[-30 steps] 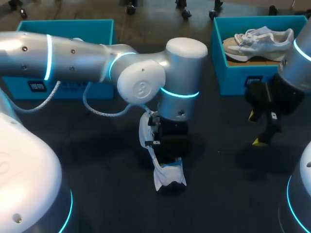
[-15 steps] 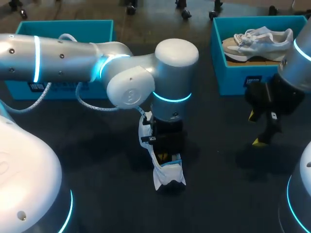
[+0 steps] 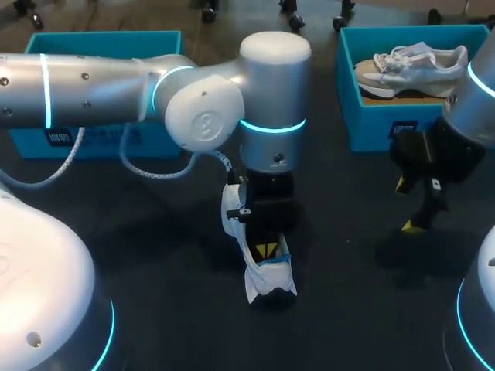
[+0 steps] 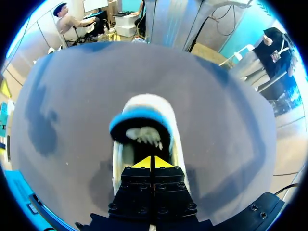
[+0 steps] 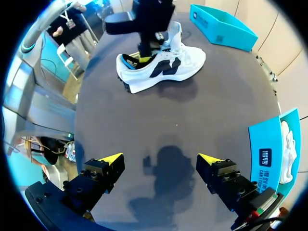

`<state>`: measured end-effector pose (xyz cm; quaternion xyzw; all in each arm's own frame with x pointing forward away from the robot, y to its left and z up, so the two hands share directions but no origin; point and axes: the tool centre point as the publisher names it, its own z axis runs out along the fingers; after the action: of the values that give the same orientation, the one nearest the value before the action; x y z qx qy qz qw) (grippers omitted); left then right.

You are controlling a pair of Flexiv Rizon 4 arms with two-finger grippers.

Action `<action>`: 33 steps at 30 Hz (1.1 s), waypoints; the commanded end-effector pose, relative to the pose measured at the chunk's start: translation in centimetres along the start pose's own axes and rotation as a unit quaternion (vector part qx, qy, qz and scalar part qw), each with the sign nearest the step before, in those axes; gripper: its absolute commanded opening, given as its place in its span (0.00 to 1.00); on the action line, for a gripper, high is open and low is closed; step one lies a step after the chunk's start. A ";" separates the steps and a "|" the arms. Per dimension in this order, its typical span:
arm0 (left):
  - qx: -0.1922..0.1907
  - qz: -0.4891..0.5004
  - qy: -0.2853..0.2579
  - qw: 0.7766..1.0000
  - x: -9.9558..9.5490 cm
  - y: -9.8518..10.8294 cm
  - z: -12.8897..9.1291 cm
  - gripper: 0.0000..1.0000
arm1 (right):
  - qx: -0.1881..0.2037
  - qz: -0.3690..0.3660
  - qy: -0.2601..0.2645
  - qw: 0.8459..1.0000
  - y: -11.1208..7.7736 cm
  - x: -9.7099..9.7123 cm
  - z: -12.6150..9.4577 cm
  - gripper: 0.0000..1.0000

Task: Take the shoe out of the shoebox, open the shoe tongue, remove and reinsert the insole, then place the shoe into the shoebox

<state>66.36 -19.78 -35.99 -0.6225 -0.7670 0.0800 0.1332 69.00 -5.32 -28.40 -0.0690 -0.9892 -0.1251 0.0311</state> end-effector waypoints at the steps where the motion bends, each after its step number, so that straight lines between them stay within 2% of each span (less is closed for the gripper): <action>1: -0.001 0.003 0.011 1.000 0.1 -1.3 -0.4 0.00 | 0.001 0.000 0.000 1.000 0.0 0.0 0.1 1.00; 5: -0.011 -0.001 -0.005 1.000 0.4 -2.1 -1.6 0.00 | 0.001 0.000 0.000 1.000 0.0 0.0 0.1 1.00; 8: -0.013 -0.004 -0.010 1.000 0.3 -1.9 -2.2 0.00 | 0.001 0.000 0.000 1.000 0.0 0.0 0.1 1.00; 11: 0.012 -0.005 0.003 1.000 0.0 -1.5 -1.5 0.00 | 0.001 0.000 0.000 1.000 0.0 0.0 0.1 1.00; 13: 0.043 0.008 0.015 0.999 0.0 -1.7 -1.1 0.00 | 0.001 0.000 0.000 1.000 0.0 0.0 0.1 1.00; 18: 0.052 0.013 0.009 0.999 0.1 -2.2 -1.4 0.00 | 0.001 0.000 0.000 1.000 0.0 0.0 0.1 1.00; 24: 0.068 0.006 0.022 0.997 -1.0 -2.0 1.9 0.00 | 0.001 0.000 0.000 1.000 0.0 0.0 0.1 1.00; 25: 0.081 0.007 0.025 0.996 -1.1 -1.8 2.7 0.00 | 0.001 0.000 0.000 1.000 0.0 0.0 0.1 1.00; 29: 0.078 -0.001 0.021 0.997 -1.3 -1.4 4.9 0.00 | 0.001 0.000 0.000 1.000 0.0 0.0 0.1 1.00; 30: 0.064 -0.009 0.018 0.998 -1.3 -1.3 5.4 0.00 | 0.001 0.000 0.000 1.000 0.0 0.0 0.1 1.00; 32: 0.070 -0.008 0.019 0.997 -1.2 -0.8 6.4 0.00 | 0.001 0.000 0.000 1.000 0.0 0.0 0.1 1.00; 33: 0.055 -0.010 0.014 0.998 -1.2 -0.6 6.8 0.00 | 0.001 0.000 0.000 1.000 0.0 0.0 0.1 1.00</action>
<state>64.45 -20.56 -40.25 -0.6076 -0.7628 0.1174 0.1874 69.02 -5.32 -28.41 -0.0689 -0.9893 -0.1250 0.0312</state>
